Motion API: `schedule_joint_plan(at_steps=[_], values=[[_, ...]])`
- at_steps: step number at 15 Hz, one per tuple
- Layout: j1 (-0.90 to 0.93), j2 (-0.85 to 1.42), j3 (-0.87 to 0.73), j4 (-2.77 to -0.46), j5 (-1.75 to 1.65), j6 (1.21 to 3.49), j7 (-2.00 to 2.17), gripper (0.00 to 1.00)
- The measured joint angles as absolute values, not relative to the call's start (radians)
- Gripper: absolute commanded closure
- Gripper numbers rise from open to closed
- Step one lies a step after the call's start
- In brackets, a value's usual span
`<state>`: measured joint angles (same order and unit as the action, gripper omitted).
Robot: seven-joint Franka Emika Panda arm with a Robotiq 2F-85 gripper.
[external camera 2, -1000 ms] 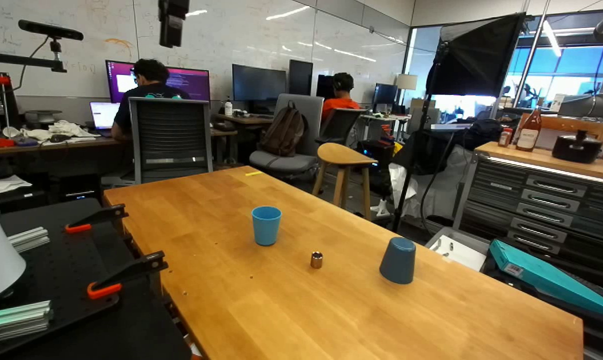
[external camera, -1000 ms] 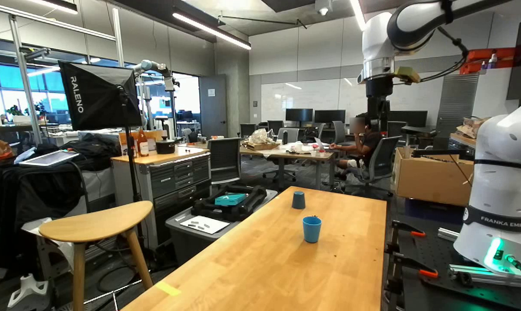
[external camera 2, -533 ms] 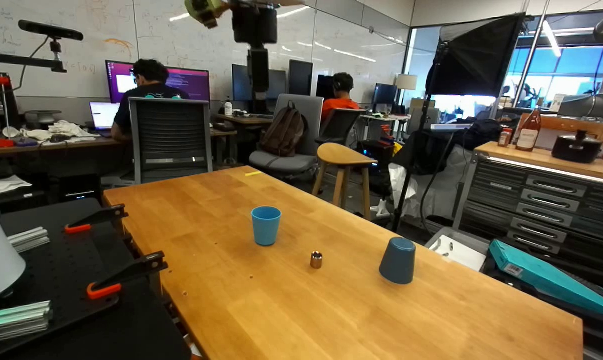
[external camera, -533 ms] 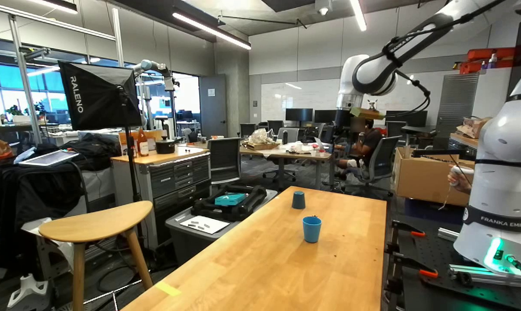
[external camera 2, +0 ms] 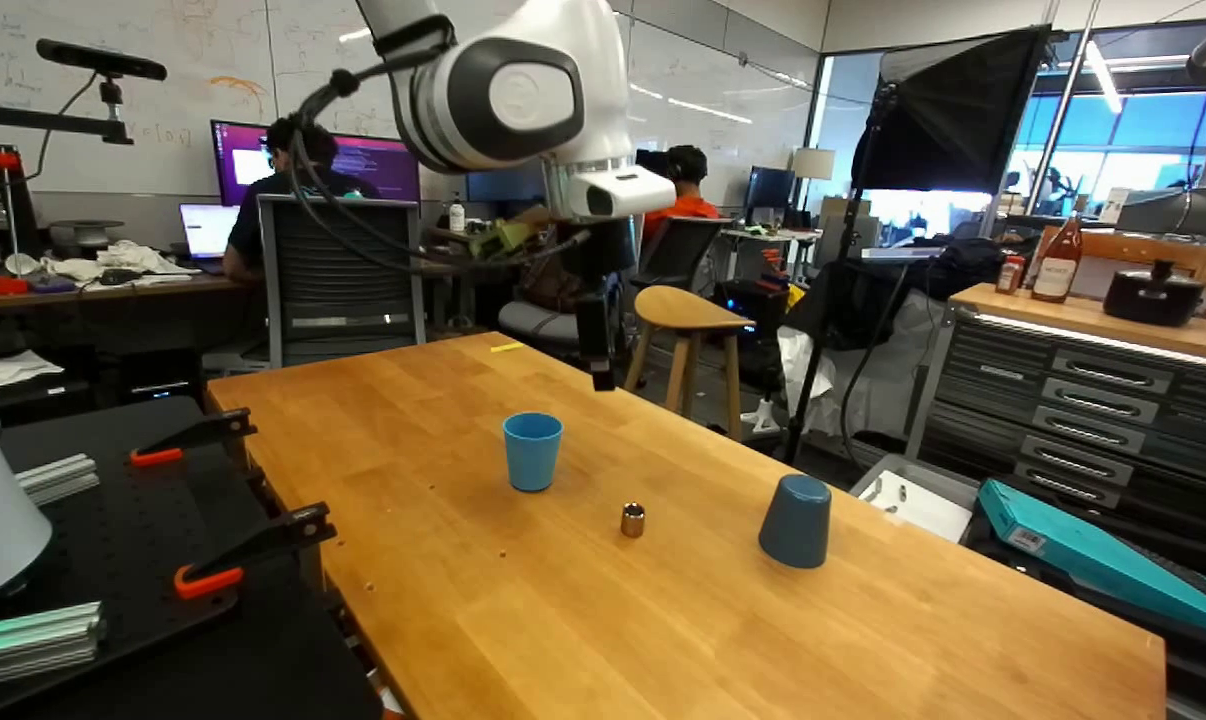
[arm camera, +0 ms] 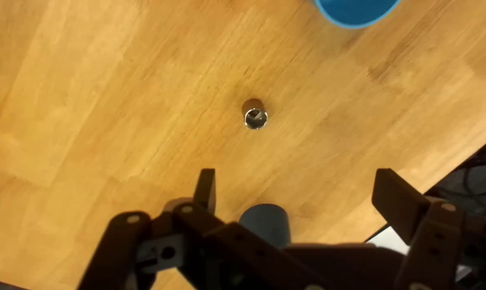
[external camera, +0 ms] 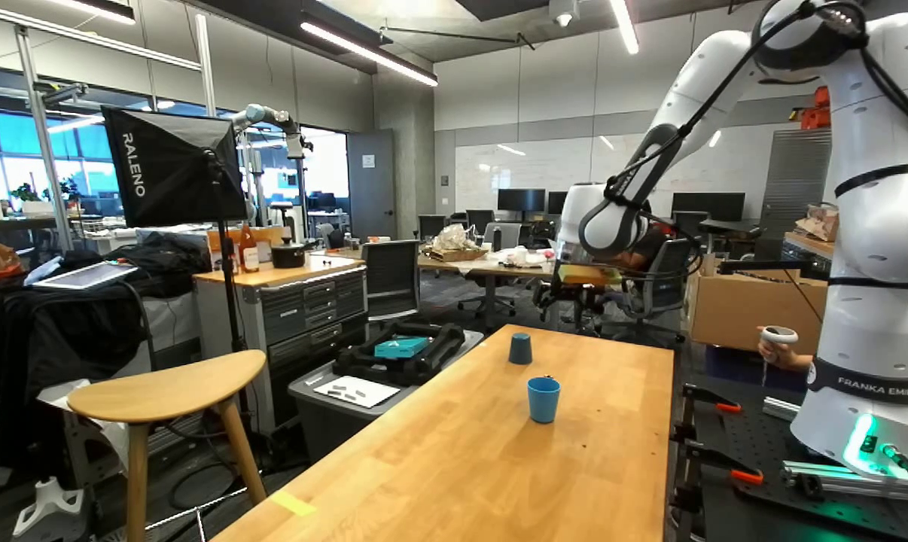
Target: Place the silver object in the light blue mug
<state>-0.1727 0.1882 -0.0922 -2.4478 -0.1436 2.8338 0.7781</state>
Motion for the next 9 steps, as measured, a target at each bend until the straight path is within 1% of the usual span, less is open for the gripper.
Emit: schedule_joint_plan(at_steps=[4,9], values=[[-0.066,0.439,-0.218,-2.280,-0.158,2.858,0.913,0.00],[-0.019,0.721,-0.228,-2.058,-0.018,2.843,0.926,0.00]])
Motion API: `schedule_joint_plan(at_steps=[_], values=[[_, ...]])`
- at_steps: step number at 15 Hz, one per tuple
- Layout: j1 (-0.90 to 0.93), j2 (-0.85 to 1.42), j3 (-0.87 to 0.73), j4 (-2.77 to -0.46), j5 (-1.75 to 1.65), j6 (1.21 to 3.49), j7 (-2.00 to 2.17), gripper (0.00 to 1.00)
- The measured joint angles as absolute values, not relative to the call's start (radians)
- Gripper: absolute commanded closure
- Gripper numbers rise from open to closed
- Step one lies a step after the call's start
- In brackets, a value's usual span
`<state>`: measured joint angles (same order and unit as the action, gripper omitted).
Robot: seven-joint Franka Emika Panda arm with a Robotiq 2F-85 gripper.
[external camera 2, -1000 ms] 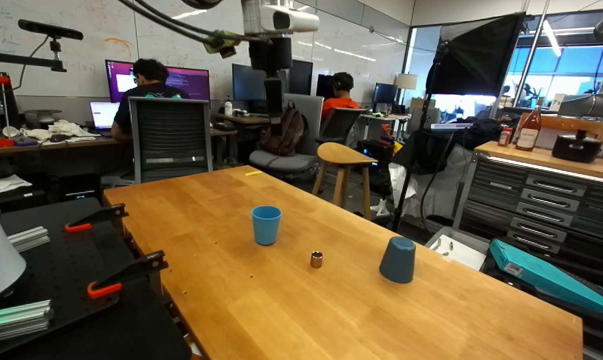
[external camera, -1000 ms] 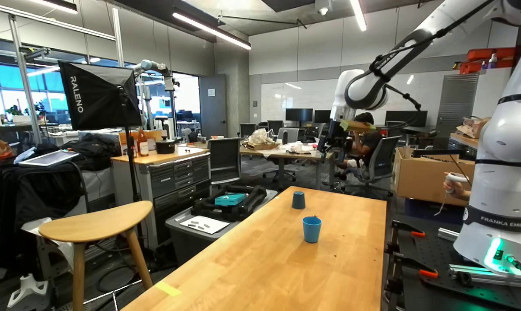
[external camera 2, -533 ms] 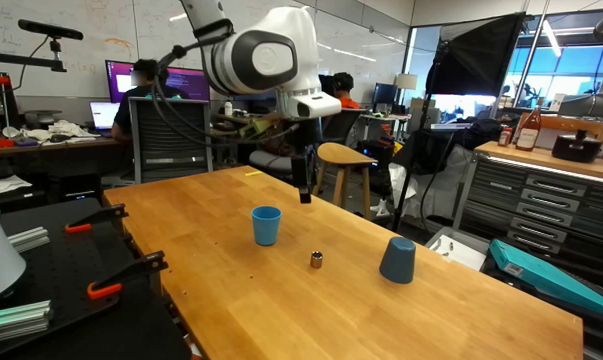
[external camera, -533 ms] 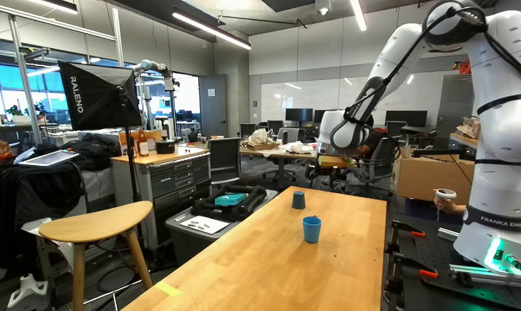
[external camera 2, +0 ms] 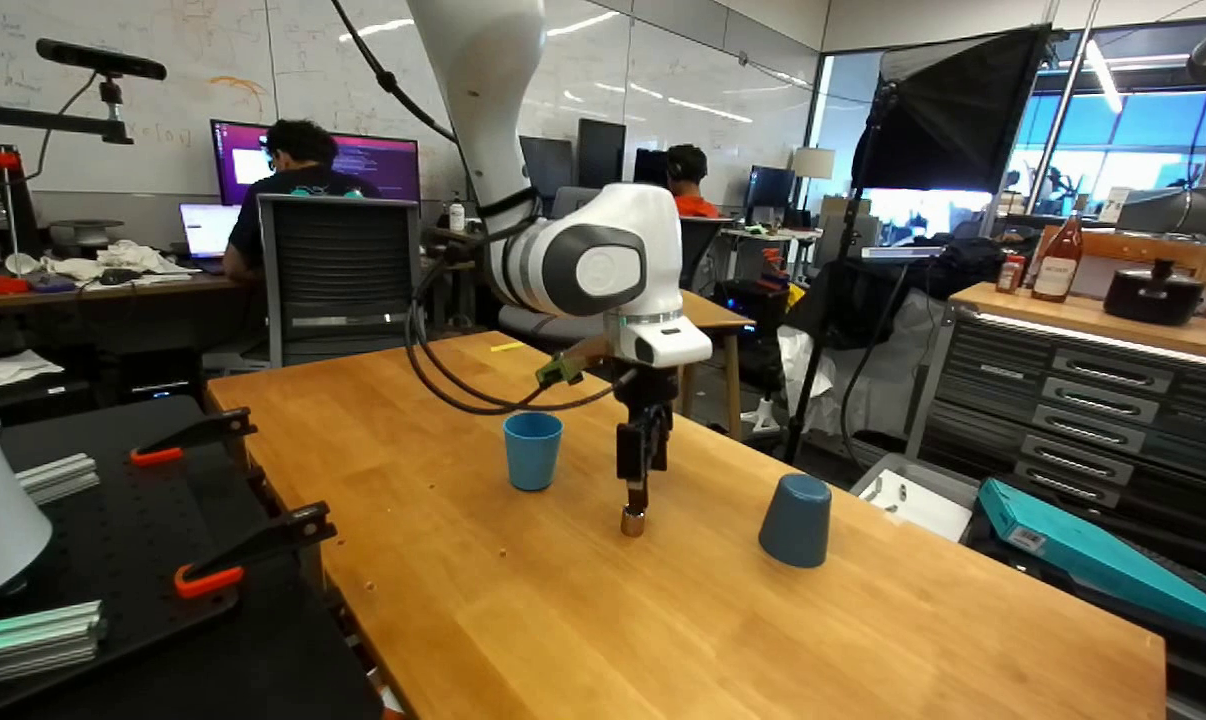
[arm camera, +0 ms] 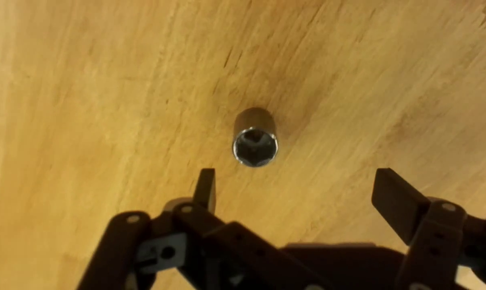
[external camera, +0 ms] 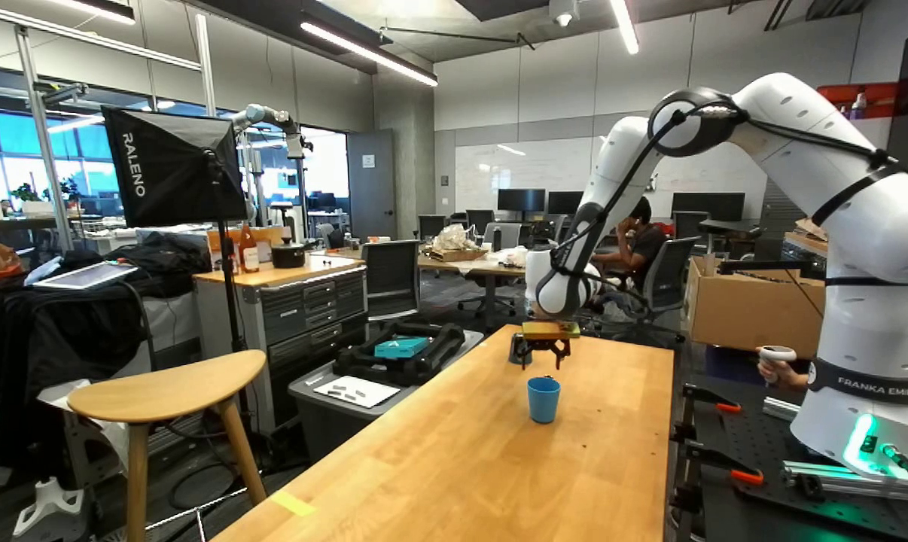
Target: Place the silver object in the light blue mug
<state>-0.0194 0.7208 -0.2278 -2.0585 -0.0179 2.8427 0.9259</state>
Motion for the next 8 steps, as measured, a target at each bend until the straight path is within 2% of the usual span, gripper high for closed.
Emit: schedule_joint_plan(at_steps=[6,7,8], values=[[-0.017,0.864,-0.219,-1.905,0.092,2.733,0.926,0.00],[-0.019,0.868,-0.218,-1.893,0.104,2.712,0.925,0.25],[-0.023,0.869,-0.215,-1.885,0.113,2.693,0.925,0.25]])
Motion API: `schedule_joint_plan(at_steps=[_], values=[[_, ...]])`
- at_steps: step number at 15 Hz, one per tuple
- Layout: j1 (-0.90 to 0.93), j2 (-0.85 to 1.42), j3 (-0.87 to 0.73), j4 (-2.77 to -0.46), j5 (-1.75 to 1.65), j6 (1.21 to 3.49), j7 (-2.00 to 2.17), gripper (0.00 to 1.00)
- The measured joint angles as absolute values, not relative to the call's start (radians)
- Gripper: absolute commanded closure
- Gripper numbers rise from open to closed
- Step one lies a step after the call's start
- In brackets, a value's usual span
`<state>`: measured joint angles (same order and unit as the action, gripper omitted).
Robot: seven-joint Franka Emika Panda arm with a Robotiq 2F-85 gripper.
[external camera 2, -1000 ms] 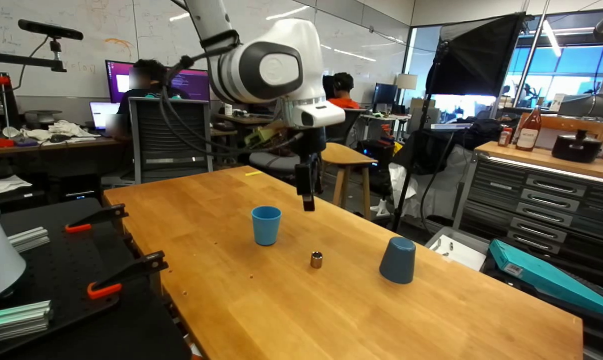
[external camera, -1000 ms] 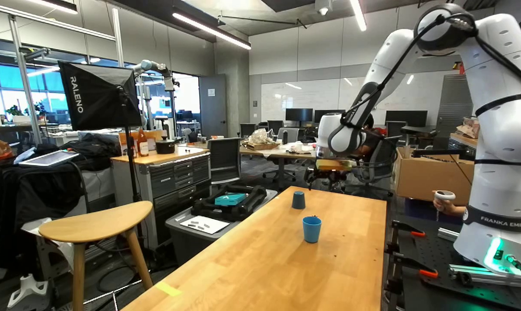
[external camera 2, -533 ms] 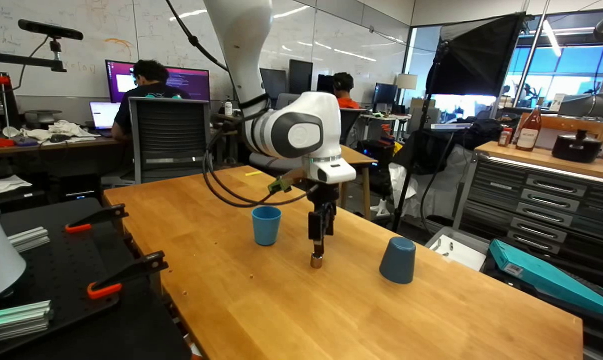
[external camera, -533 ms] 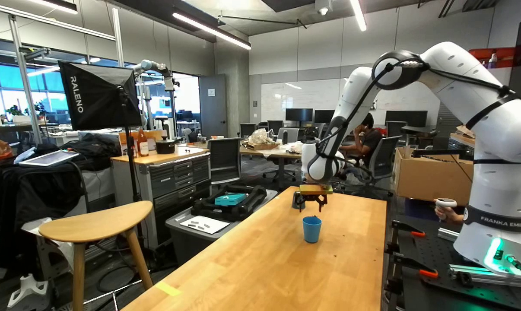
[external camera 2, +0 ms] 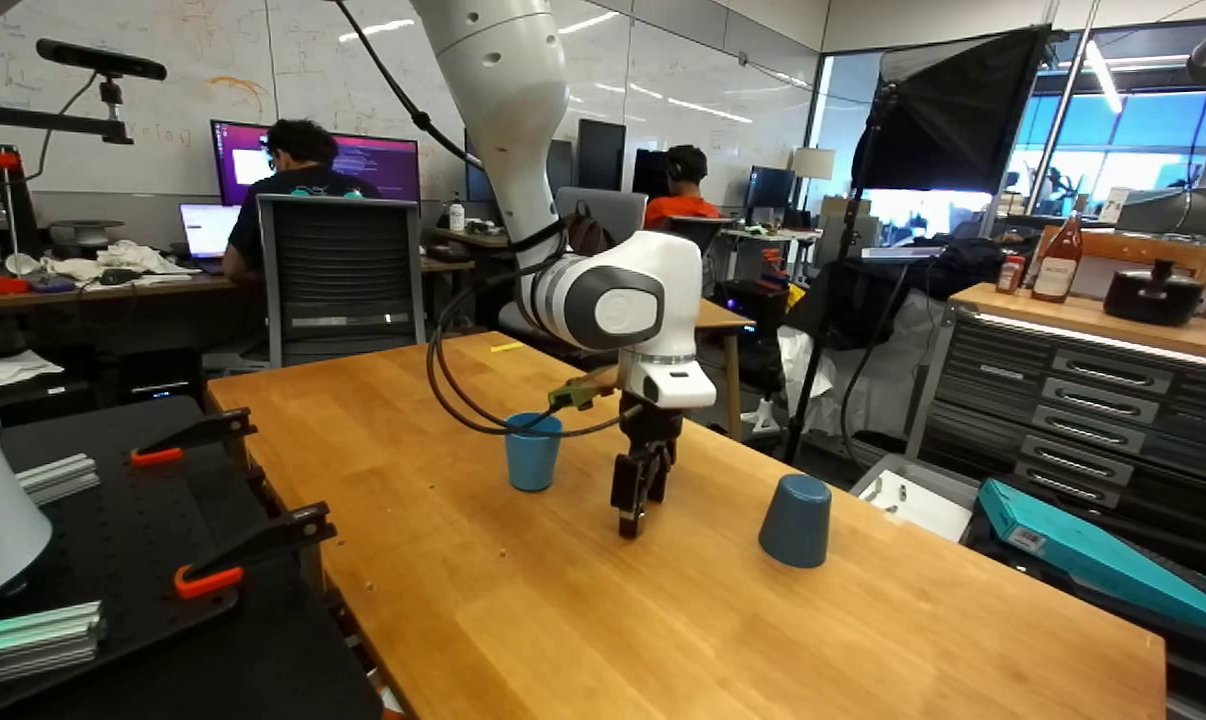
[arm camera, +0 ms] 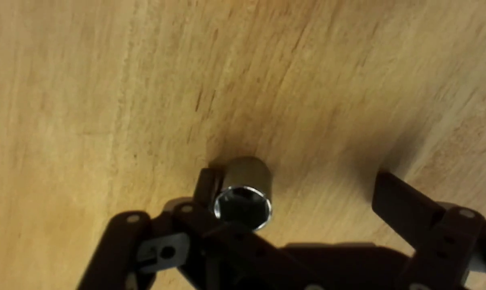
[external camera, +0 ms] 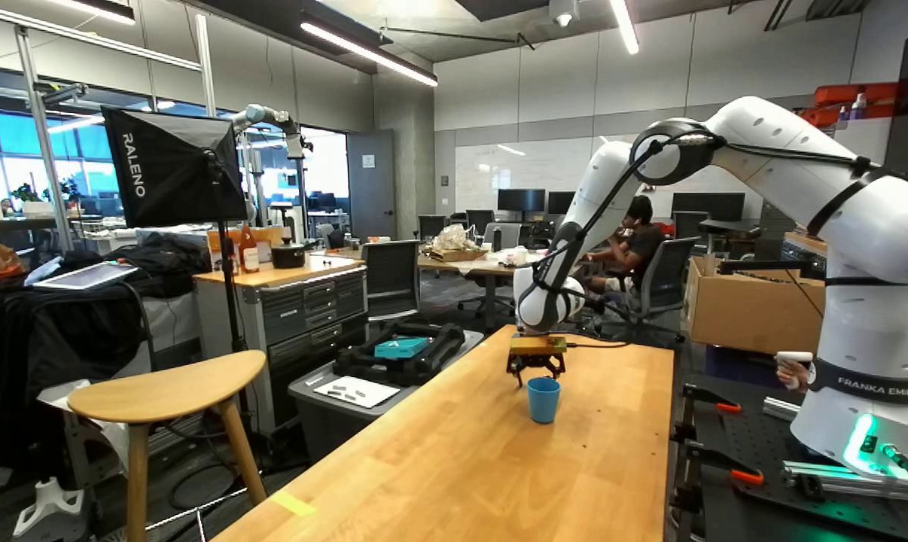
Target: Place the silver object in the light blue mug
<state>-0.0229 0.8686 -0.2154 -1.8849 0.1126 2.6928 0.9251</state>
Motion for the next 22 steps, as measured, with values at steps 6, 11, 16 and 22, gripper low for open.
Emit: schedule_joint_plan(at_steps=[6,11,16,22], values=[[-0.083,0.867,-0.158,-1.863,0.200,2.582,0.900,0.73],[-0.124,0.867,-0.141,-1.853,0.258,2.506,0.881,0.49],[-0.126,0.868,-0.153,-1.847,0.258,2.505,0.880,0.13],[-0.126,0.866,-0.159,-1.837,0.258,2.521,0.879,0.54]])
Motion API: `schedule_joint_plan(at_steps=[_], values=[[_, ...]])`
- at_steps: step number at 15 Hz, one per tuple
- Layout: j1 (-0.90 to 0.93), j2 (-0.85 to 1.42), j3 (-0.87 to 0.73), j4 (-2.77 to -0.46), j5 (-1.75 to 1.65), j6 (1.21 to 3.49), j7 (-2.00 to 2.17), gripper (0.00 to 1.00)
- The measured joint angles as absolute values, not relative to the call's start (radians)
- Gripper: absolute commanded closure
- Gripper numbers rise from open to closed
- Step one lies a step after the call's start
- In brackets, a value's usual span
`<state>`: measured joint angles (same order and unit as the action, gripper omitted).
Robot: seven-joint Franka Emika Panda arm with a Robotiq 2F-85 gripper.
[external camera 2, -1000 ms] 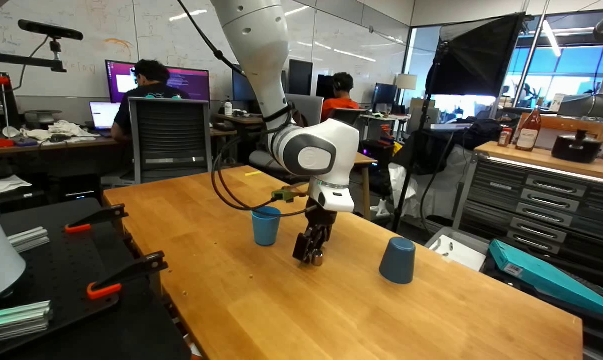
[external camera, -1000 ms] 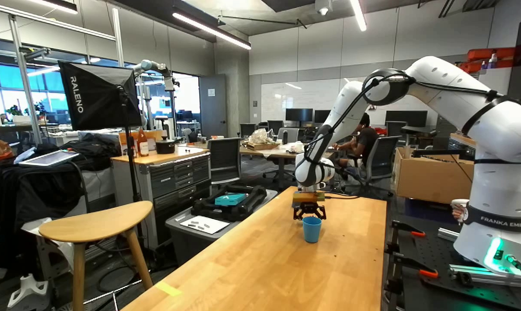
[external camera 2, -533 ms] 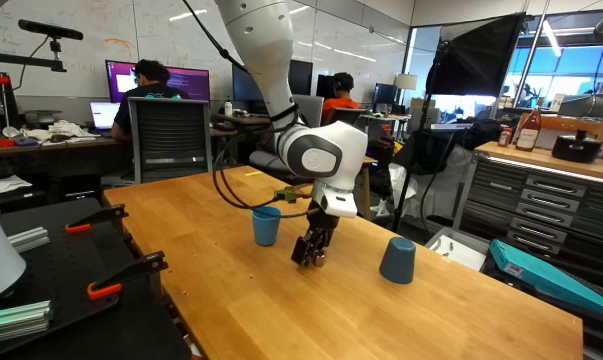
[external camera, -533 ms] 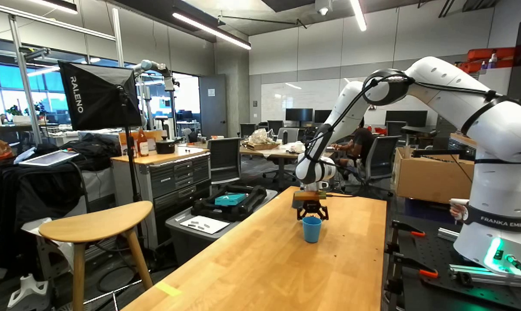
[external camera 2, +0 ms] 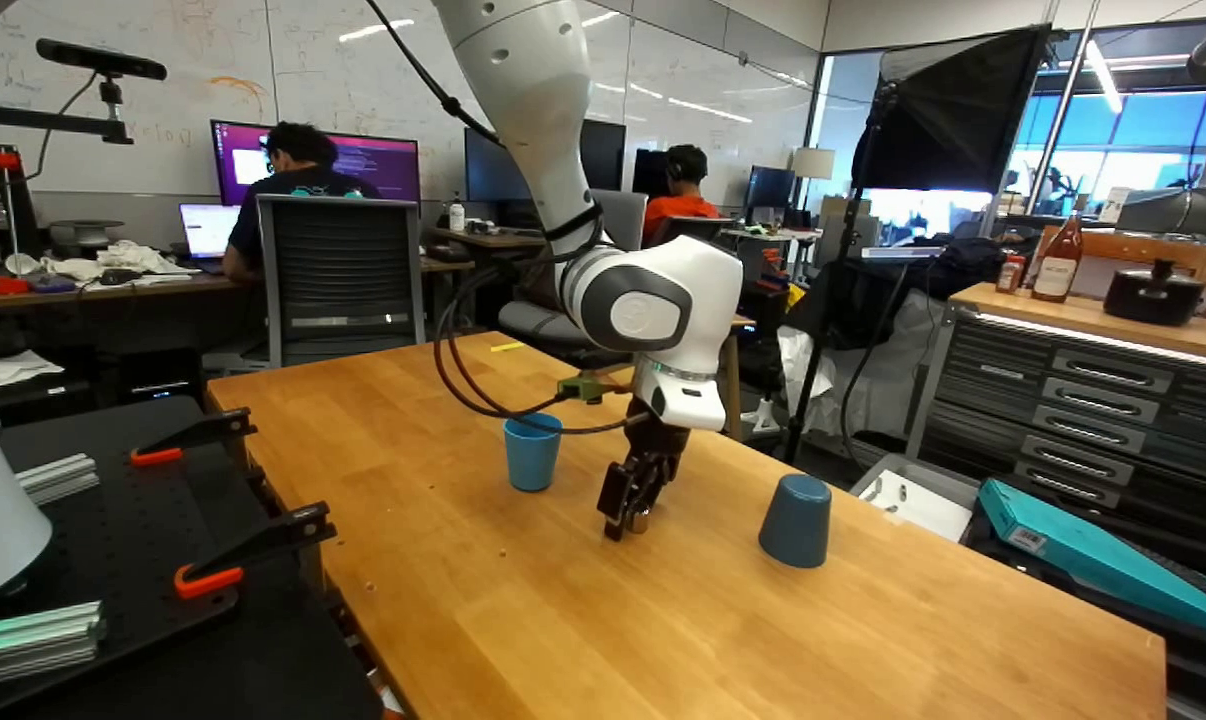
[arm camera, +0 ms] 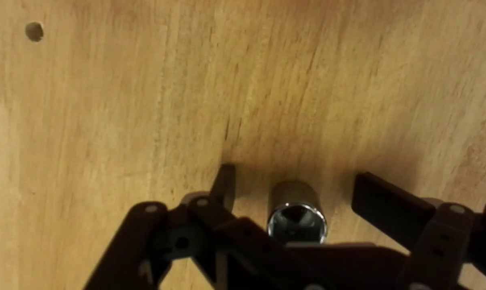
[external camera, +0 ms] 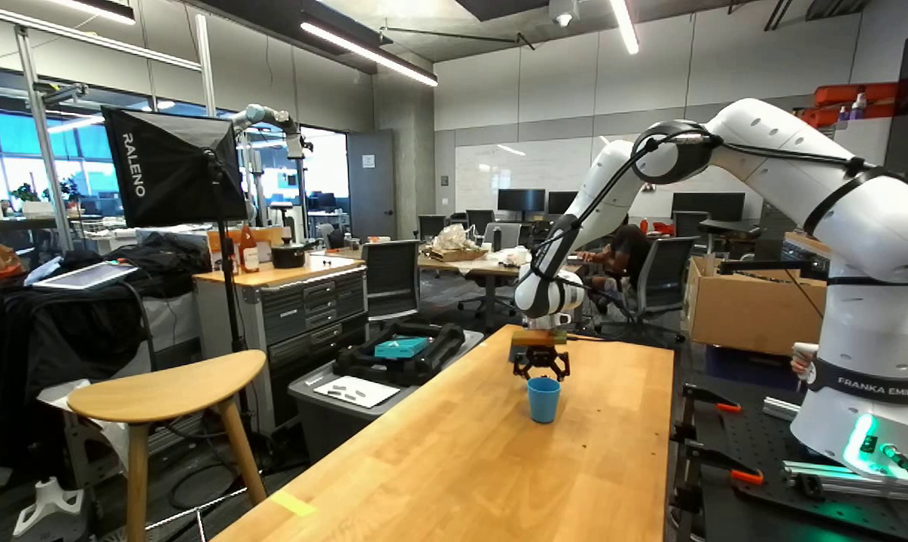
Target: Place the silver object in the light blue mug
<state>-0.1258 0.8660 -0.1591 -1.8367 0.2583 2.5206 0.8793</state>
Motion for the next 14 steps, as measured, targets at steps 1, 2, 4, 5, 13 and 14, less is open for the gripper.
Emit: schedule_joint_plan(at_steps=[1,2,4,5,13,14], values=[[-0.126,0.863,-0.161,-1.837,0.258,2.521,0.879,0.64],[-0.127,0.861,-0.162,-1.837,0.258,2.522,0.878,0.71],[-0.128,0.859,-0.164,-1.837,0.258,2.523,0.874,0.86],[-0.128,0.858,-0.165,-1.839,0.258,2.523,0.872,0.88],[-0.125,0.784,-0.156,-1.863,0.258,2.522,0.791,0.93],[-0.121,0.750,-0.152,-1.877,0.258,2.522,0.774,0.93]])
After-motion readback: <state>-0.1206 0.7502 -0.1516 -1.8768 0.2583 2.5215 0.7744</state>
